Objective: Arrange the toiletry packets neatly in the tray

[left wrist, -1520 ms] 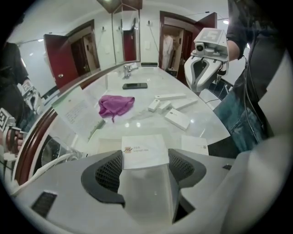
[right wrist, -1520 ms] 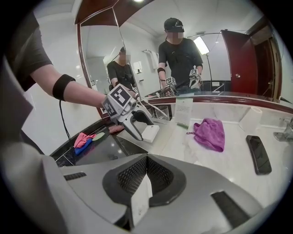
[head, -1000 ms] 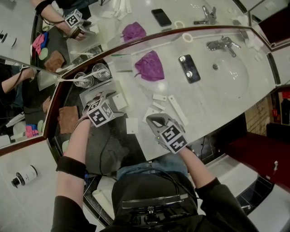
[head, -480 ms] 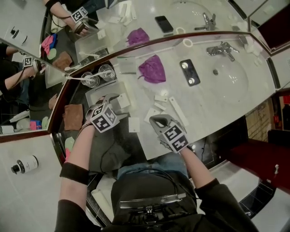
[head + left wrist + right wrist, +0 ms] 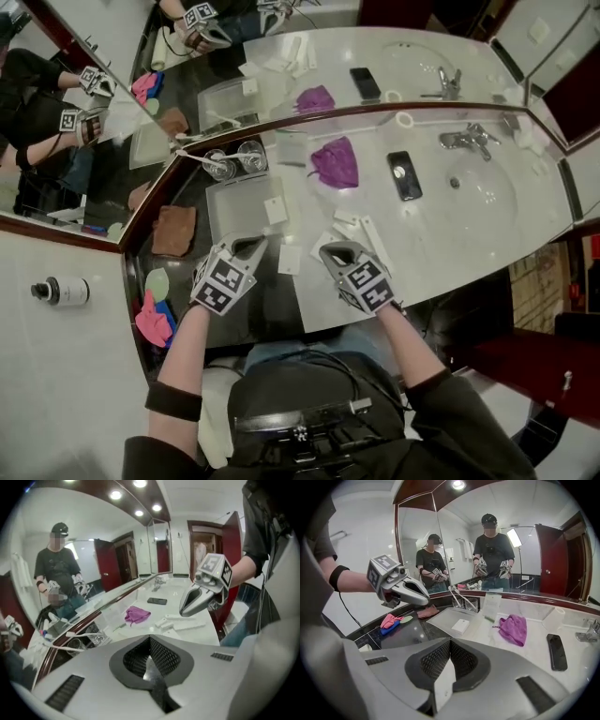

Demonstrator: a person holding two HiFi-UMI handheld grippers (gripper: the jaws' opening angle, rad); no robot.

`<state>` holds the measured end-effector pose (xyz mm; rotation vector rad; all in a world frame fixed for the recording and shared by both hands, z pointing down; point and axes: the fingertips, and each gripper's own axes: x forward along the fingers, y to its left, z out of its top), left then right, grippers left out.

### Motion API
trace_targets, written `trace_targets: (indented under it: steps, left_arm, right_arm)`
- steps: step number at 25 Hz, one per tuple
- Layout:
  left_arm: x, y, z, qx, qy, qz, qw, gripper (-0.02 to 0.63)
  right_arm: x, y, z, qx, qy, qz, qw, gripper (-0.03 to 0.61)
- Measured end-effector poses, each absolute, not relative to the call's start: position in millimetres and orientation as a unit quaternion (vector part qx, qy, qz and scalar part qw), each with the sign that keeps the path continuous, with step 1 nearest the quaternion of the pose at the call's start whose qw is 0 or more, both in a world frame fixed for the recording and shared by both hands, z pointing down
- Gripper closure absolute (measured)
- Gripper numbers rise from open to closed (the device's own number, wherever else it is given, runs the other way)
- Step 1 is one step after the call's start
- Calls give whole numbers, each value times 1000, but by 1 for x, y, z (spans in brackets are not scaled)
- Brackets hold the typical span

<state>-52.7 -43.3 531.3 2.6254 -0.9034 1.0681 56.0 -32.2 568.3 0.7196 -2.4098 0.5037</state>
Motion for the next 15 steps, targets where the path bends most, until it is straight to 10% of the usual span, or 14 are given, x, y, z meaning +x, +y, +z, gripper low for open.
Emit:
trace_targets:
  steps: [15]
  left_arm:
    - [-159, 37, 508, 785, -548, 179, 228, 614]
  right_arm:
    - [42, -2, 577, 250, -903, 176, 300, 568]
